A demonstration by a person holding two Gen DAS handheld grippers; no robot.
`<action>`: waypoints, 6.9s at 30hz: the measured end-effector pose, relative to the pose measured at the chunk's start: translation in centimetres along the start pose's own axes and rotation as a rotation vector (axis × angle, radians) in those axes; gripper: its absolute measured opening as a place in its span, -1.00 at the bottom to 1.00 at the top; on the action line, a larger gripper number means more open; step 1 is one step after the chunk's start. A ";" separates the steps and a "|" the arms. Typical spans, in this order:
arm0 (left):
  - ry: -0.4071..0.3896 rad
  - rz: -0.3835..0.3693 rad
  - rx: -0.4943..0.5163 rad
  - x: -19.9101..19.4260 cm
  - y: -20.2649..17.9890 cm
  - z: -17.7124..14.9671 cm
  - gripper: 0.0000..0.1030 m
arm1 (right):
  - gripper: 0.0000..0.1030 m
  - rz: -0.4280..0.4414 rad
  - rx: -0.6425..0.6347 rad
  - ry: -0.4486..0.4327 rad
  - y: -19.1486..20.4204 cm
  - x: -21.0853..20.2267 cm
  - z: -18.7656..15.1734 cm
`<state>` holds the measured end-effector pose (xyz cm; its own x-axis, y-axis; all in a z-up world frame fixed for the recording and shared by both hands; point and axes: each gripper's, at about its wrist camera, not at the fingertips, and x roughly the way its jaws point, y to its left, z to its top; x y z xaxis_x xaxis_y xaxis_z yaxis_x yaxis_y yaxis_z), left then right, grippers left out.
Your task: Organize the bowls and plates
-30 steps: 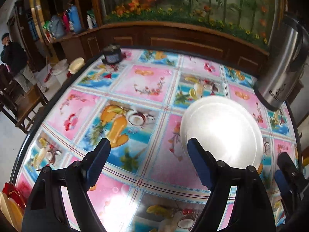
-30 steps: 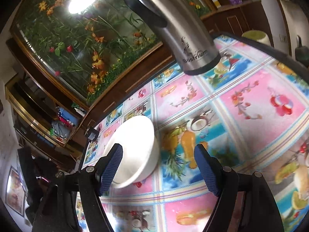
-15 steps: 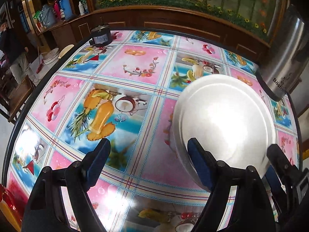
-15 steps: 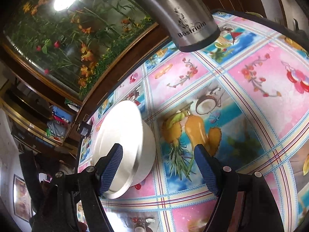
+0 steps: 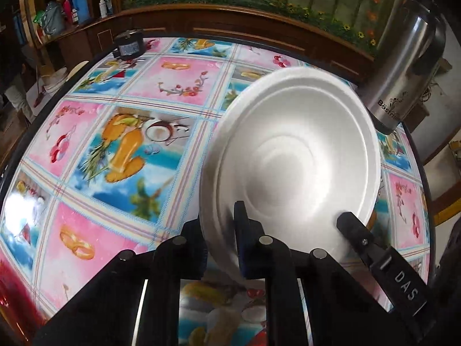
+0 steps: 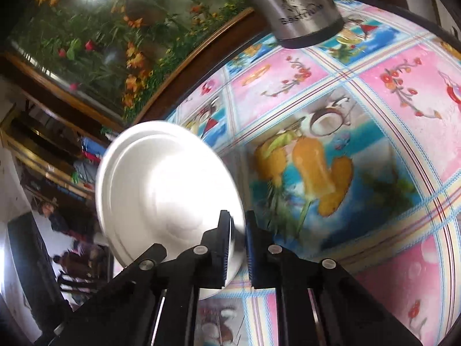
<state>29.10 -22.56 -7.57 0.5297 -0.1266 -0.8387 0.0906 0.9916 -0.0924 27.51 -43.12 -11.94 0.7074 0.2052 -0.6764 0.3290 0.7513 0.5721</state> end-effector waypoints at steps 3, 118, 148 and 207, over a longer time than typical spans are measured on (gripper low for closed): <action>0.011 -0.010 -0.005 -0.4 1.2 -0.7 -0.75 | -0.82 -0.001 -0.013 0.016 0.4 -0.3 -0.8; -0.217 0.155 -0.195 -23.2 31.1 -19.4 -0.75 | -0.84 0.224 -0.558 0.177 24.7 -11.4 -30.0; -0.806 0.395 -0.145 -34.0 29.8 -23.6 1.00 | 0.10 0.295 -0.814 -0.310 22.3 -20.1 -31.9; -0.610 0.357 -0.070 -30.3 28.8 -25.1 1.00 | 0.25 0.288 -0.839 -0.281 21.7 -20.1 -33.8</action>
<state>-5.51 10.50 1.76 0.8966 0.2341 -0.3759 -0.2202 0.9721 0.0802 -0.72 -9.69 -1.62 0.8530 0.3771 -0.3609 -0.3653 0.9252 0.1031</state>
